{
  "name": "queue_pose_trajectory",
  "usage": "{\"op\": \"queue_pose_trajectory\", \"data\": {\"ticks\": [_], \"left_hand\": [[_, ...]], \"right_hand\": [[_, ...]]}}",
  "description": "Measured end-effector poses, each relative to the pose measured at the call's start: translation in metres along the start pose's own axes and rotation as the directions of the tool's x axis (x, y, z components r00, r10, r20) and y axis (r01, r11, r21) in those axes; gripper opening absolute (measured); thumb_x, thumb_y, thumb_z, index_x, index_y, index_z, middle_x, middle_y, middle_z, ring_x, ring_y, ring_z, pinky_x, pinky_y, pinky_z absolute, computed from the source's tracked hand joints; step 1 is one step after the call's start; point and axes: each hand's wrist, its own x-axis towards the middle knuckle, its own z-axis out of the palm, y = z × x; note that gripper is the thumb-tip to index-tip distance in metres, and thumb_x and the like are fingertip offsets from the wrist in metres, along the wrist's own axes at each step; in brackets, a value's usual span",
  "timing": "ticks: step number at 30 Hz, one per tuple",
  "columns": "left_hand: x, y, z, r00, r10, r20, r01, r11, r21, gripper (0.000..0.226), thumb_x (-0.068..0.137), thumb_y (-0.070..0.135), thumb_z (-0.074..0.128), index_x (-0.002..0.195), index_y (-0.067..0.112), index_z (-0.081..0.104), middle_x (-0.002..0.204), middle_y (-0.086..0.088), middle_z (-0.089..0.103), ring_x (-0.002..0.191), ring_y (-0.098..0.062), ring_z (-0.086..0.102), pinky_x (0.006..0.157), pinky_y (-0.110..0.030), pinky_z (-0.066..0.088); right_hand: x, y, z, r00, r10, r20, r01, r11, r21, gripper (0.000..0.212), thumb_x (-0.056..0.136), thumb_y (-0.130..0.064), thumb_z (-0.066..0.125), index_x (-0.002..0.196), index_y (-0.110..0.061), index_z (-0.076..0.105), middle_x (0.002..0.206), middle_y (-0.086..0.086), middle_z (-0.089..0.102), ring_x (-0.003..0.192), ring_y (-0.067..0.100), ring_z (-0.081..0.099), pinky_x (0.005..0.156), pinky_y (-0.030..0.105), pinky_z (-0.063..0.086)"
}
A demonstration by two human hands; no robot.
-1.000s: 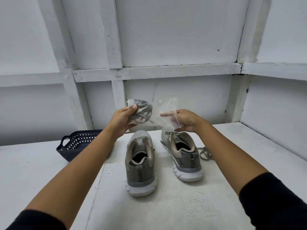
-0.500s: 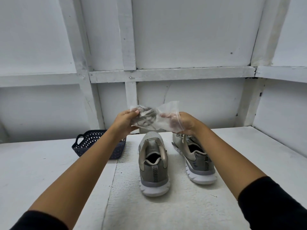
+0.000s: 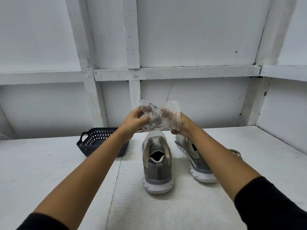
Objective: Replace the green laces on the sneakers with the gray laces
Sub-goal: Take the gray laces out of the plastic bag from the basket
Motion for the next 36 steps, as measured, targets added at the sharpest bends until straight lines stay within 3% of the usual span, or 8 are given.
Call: {"op": "queue_pose_trajectory", "data": {"ticks": [3,13,20,25,27,30,33,36], "left_hand": [[-0.002,-0.002,0.0,0.998,0.06,0.005,-0.06,0.99,0.128,0.032,0.088,-0.009,0.052,0.108,0.016,0.056,0.099,-0.003,0.063,0.066,-0.007,0.065,0.063,-0.021,0.055],[-0.009,-0.013,-0.039,0.964,-0.161,-0.213,0.099,0.957,-0.273,0.014,0.097,0.008,0.044,0.097,0.01,0.059,0.093,-0.009,0.062,0.064,-0.017,0.064,0.056,-0.028,0.057],[-0.018,-0.019,-0.087,0.943,-0.164,-0.29,0.053,0.933,-0.355,0.017,0.096,0.006,0.045,0.106,0.009,0.059,0.102,-0.009,0.06,0.076,-0.021,0.063,0.056,-0.031,0.059],[-0.025,-0.02,-0.11,0.912,-0.161,-0.376,0.036,0.948,-0.316,0.026,0.097,0.006,0.044,0.121,0.004,0.054,0.105,-0.011,0.059,0.081,-0.024,0.062,0.056,-0.031,0.059],[-0.029,-0.021,-0.118,0.896,-0.171,-0.409,0.018,0.936,-0.352,0.019,0.097,0.007,0.044,0.111,0.008,0.057,0.105,-0.01,0.06,0.08,-0.023,0.062,0.053,-0.029,0.058],[-0.033,-0.019,-0.124,0.889,-0.174,-0.423,-0.011,0.916,-0.4,0.017,0.098,0.008,0.042,0.102,0.014,0.058,0.101,-0.008,0.061,0.072,-0.02,0.065,0.048,-0.026,0.055],[-0.033,-0.017,-0.124,0.915,-0.147,-0.376,-0.03,0.904,-0.427,0.019,0.098,0.007,0.041,0.101,0.014,0.058,0.096,-0.007,0.061,0.061,-0.013,0.067,0.048,-0.024,0.053],[-0.034,-0.011,-0.119,0.933,-0.117,-0.34,-0.04,0.906,-0.421,0.019,0.099,0.007,0.04,0.1,0.014,0.058,0.094,-0.005,0.061,0.058,-0.011,0.065,0.046,-0.023,0.052]], "right_hand": [[0.003,0.003,0.004,0.997,-0.071,-0.02,0.072,0.993,0.089,0.021,0.093,-0.018,0.054,0.082,-0.001,0.06,0.059,-0.001,0.068,0.05,0.008,0.063,0.042,0.015,0.045],[0.016,0.006,0.013,0.985,-0.022,-0.174,0.056,0.98,0.19,0.008,0.089,-0.01,0.061,0.09,-0.004,0.066,0.086,0.008,0.067,0.072,0.025,0.064,0.058,0.033,0.058],[0.025,-0.005,0.019,0.968,0.02,-0.25,0.108,0.867,0.486,0.019,0.097,-0.008,0.043,0.084,-0.013,0.056,0.062,-0.002,0.069,0.063,0.012,0.068,0.059,0.029,0.054],[0.028,-0.012,0.021,0.974,0.074,-0.213,0.121,0.628,0.769,0.031,0.096,-0.01,0.029,0.069,-0.008,0.044,0.051,0.007,0.055,0.047,0.019,0.06,0.052,0.031,0.056],[0.027,-0.013,0.025,0.975,0.133,-0.178,0.006,0.786,0.618,0.03,0.096,-0.017,0.031,0.067,-0.013,0.036,0.043,0.0,0.044,0.031,0.01,0.038,0.036,0.013,0.038],[0.025,-0.007,0.035,0.979,0.117,-0.166,-0.099,0.989,0.11,0.016,0.097,-0.024,0.04,0.086,-0.012,0.044,0.074,0.006,0.048,0.033,0.003,0.028,0.031,0.011,0.023],[0.024,-0.001,0.047,0.992,0.122,-0.029,-0.126,0.967,-0.221,0.026,0.097,-0.033,0.048,0.098,-0.007,0.047,0.086,0.01,0.05,0.039,0.003,0.033,0.032,0.016,0.029],[0.026,0.001,0.062,0.985,0.14,0.104,-0.107,0.955,-0.277,0.022,0.094,-0.027,0.056,0.092,-0.005,0.053,0.079,0.009,0.062,0.032,0.002,0.034,0.032,0.015,0.03]]}}
